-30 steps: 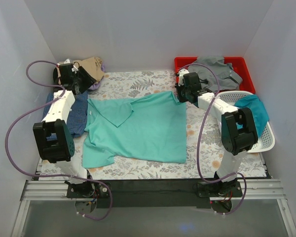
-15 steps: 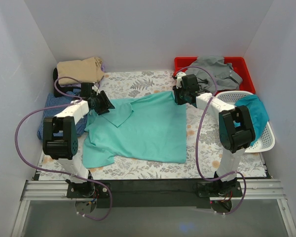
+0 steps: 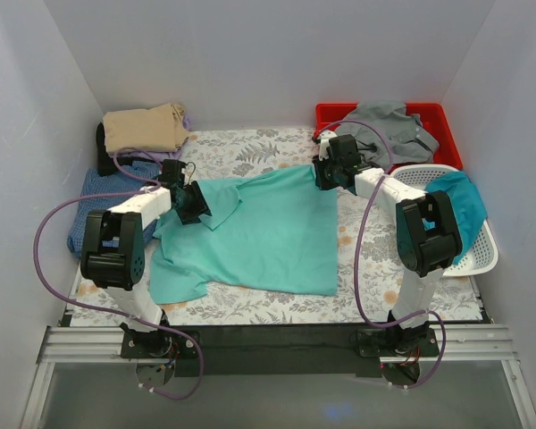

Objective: Fold and stack the t-shirts
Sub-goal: Flatten the tshirt out

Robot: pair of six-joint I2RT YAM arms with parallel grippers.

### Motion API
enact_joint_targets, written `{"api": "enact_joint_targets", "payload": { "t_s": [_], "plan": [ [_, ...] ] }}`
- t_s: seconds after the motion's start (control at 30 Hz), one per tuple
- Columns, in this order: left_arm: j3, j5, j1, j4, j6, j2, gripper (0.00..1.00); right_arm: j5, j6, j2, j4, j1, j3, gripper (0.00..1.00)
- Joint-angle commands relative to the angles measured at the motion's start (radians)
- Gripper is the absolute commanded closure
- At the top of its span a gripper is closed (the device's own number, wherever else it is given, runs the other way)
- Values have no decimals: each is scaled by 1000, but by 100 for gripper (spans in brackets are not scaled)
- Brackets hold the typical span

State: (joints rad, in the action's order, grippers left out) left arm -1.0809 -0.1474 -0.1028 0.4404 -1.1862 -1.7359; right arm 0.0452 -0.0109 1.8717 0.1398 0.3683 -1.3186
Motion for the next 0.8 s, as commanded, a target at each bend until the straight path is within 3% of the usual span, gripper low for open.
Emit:
{"api": "enact_joint_targets", "payload": {
  "t_s": [0.0,0.33,0.6,0.77],
  "plan": [
    [32,39,-11,-3,-21,19,57,12,3,7,-8,0,-28,77],
    [27,46,-20,-40,-49,-5,58,-8,3,1,-8,0,-22,77],
    [15,45,-25,-71,-59,-25,100,-16,2,3,-8,0,-13,77],
    [-14,72,-25,-45,-38,21,100,-36,-3,-3,-8,0,-8,78]
  ]
}}
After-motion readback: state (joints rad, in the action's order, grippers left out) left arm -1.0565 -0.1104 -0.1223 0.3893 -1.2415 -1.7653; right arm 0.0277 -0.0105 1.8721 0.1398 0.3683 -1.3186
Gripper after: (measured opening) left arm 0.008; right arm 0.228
